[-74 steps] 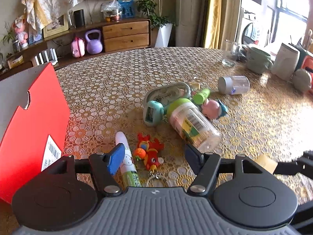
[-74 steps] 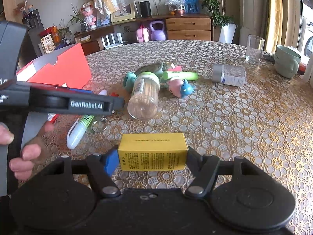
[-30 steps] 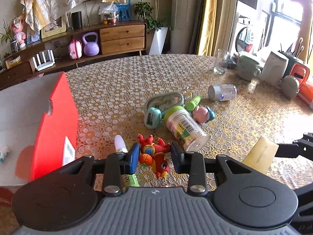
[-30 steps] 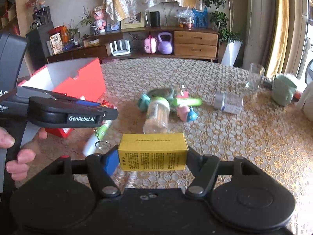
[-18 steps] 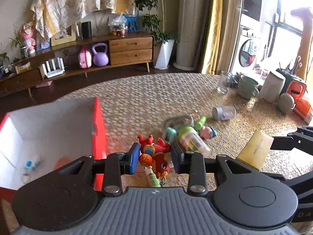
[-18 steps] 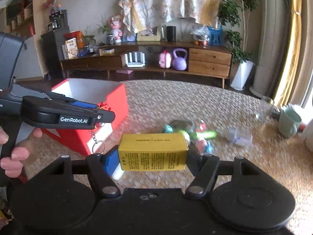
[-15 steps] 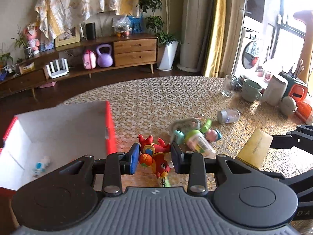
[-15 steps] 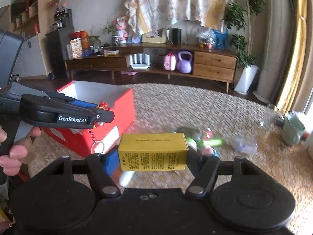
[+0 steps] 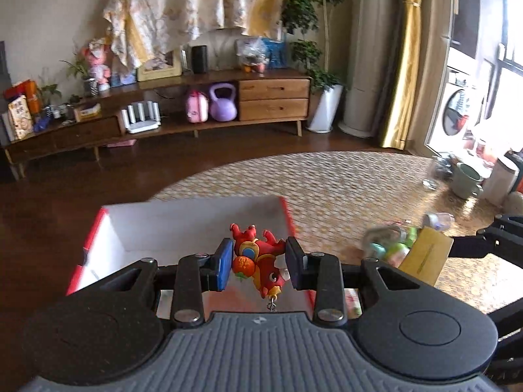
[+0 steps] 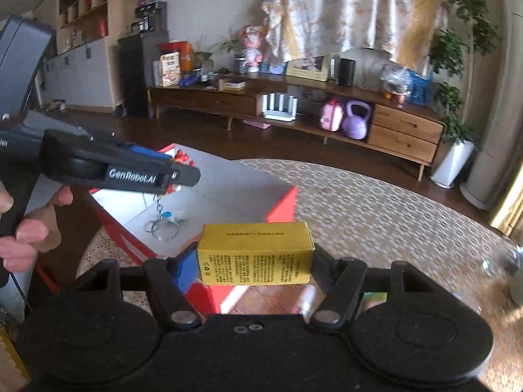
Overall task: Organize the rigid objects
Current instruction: 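Carry the yellow box and red toy figure over the red box with both tools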
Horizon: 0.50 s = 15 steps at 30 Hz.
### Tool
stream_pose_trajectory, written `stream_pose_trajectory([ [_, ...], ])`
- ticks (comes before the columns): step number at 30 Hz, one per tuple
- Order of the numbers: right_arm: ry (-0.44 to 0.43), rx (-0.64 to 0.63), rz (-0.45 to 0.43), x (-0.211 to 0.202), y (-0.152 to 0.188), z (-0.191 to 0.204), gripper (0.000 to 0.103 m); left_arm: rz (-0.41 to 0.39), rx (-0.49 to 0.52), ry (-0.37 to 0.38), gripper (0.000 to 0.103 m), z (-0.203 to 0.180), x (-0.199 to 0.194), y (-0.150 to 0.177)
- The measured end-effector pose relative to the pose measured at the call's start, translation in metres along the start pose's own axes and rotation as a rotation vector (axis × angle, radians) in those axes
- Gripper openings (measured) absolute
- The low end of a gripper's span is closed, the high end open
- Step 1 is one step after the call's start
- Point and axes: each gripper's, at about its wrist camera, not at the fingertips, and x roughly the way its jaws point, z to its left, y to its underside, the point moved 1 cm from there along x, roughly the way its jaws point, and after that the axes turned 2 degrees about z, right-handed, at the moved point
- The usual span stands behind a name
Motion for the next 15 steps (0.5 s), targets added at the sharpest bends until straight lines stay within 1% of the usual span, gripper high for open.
stream_pose_trajectory([
  [7, -0.010, -0.074, 0.042, 0.046, -0.017, 0.031, 0.069, 0.011, -0.003, -0.069, 0.033, 0.040, 0.018, -0.003],
  [12, -0.024, -0.111, 0.072, 0.084, -0.027, 0.046, 0.069, 0.062, -0.009, -0.111, 0.033, 0.066, 0.044, -0.001],
  [15, -0.018, -0.133, 0.097, 0.107, -0.031, 0.053, 0.069, 0.098, -0.007, -0.131, 0.033, 0.077, 0.063, 0.001],
])
